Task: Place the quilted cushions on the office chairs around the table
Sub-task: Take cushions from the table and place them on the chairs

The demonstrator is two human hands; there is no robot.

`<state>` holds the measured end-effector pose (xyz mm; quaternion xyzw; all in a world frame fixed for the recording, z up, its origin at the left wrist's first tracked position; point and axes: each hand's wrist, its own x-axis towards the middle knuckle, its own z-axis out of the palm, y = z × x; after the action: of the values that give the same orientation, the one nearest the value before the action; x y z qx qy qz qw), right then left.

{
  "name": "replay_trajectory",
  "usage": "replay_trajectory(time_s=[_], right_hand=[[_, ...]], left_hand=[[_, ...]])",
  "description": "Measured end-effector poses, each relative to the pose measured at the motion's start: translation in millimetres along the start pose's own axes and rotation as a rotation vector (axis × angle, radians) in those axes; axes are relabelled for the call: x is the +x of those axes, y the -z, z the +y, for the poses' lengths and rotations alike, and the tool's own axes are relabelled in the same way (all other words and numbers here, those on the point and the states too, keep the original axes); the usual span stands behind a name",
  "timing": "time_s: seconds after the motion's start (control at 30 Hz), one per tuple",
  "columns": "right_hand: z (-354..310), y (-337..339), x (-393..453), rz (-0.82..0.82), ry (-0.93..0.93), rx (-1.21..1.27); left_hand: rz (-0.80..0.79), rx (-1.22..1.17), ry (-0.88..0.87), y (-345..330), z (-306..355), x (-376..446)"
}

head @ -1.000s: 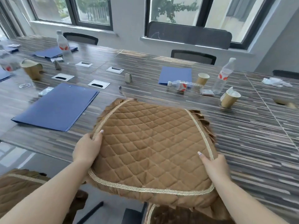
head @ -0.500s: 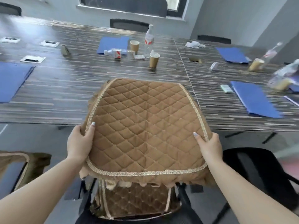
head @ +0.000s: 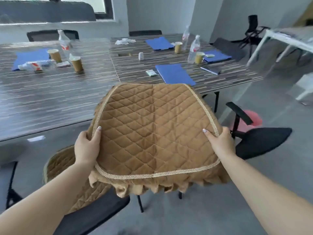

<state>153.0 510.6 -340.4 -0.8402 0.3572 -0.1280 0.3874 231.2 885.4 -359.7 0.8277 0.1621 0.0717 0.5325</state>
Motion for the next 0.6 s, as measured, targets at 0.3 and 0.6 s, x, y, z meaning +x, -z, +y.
replay_trajectory(time_s=[0.3,0.6], right_hand=[[80.6,76.8,57.3,0.078,-0.123,0.02],[109.3,117.8,168.7,0.121,-0.177,-0.035]], left_hand=[[-0.114,-0.007,-0.033,-118.9,43.8,-31.9],[-0.2,-0.038,-0.012,-252.2,90.6,-10.8]])
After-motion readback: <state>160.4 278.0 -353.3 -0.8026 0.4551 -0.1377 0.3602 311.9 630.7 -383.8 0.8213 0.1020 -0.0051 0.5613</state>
